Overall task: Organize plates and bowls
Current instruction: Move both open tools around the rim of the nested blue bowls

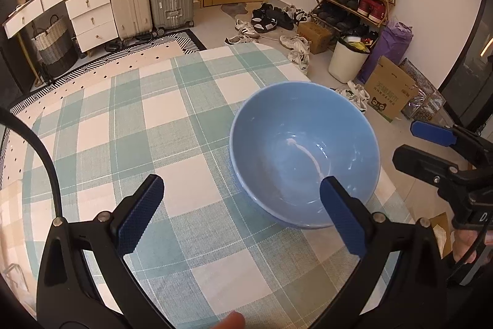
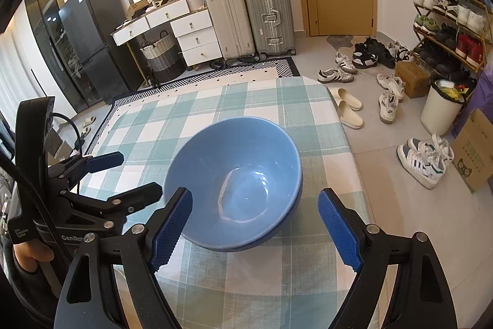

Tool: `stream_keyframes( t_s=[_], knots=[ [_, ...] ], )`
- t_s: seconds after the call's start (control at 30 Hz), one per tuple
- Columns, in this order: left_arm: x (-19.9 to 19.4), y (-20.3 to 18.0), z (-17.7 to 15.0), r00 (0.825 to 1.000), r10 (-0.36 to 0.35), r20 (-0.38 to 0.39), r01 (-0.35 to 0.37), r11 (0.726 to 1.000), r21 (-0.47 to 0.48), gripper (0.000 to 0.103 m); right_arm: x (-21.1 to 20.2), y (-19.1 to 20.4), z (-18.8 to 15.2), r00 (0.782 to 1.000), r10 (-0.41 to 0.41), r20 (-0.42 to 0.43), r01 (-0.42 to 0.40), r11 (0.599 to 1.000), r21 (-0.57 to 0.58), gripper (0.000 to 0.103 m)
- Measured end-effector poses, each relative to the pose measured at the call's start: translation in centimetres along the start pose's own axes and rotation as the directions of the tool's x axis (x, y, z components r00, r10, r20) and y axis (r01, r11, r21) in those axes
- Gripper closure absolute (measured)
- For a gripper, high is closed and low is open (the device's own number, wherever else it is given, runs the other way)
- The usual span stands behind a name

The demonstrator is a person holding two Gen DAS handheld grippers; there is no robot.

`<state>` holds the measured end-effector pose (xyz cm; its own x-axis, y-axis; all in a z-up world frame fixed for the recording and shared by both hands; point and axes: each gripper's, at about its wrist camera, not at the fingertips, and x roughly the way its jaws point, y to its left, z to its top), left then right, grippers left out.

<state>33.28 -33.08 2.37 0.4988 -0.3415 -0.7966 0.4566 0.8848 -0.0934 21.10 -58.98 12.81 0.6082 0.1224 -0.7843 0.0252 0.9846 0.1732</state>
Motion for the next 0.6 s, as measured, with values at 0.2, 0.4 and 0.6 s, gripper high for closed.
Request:
stream_keyframes(
  t_s=[0.2,0.4,0.6],
  knots=[
    [0.2,0.5,-0.3,1.000,-0.006,-0.008,0.006,1.000,-0.014,0.002,0.7,-0.5,-0.4,1.000,-0.003,-0.016,0.003,1.000,0.023,0.017],
    [0.3,0.6,-0.3,1.000,-0.003,-0.011,0.002,1.000,-0.017,0.002,1.3,-0.8,-0.3,1.000,-0.002,-0.023,0.002,1.000,0.020,0.017],
    [0.7,0.8,-0.4,1.000,0.004,-0.011,-0.005,1.000,-0.022,0.002,1.6,-0.7,-0.1,1.000,0.004,-0.024,-0.003,1.000,0.020,0.017]
  ],
)
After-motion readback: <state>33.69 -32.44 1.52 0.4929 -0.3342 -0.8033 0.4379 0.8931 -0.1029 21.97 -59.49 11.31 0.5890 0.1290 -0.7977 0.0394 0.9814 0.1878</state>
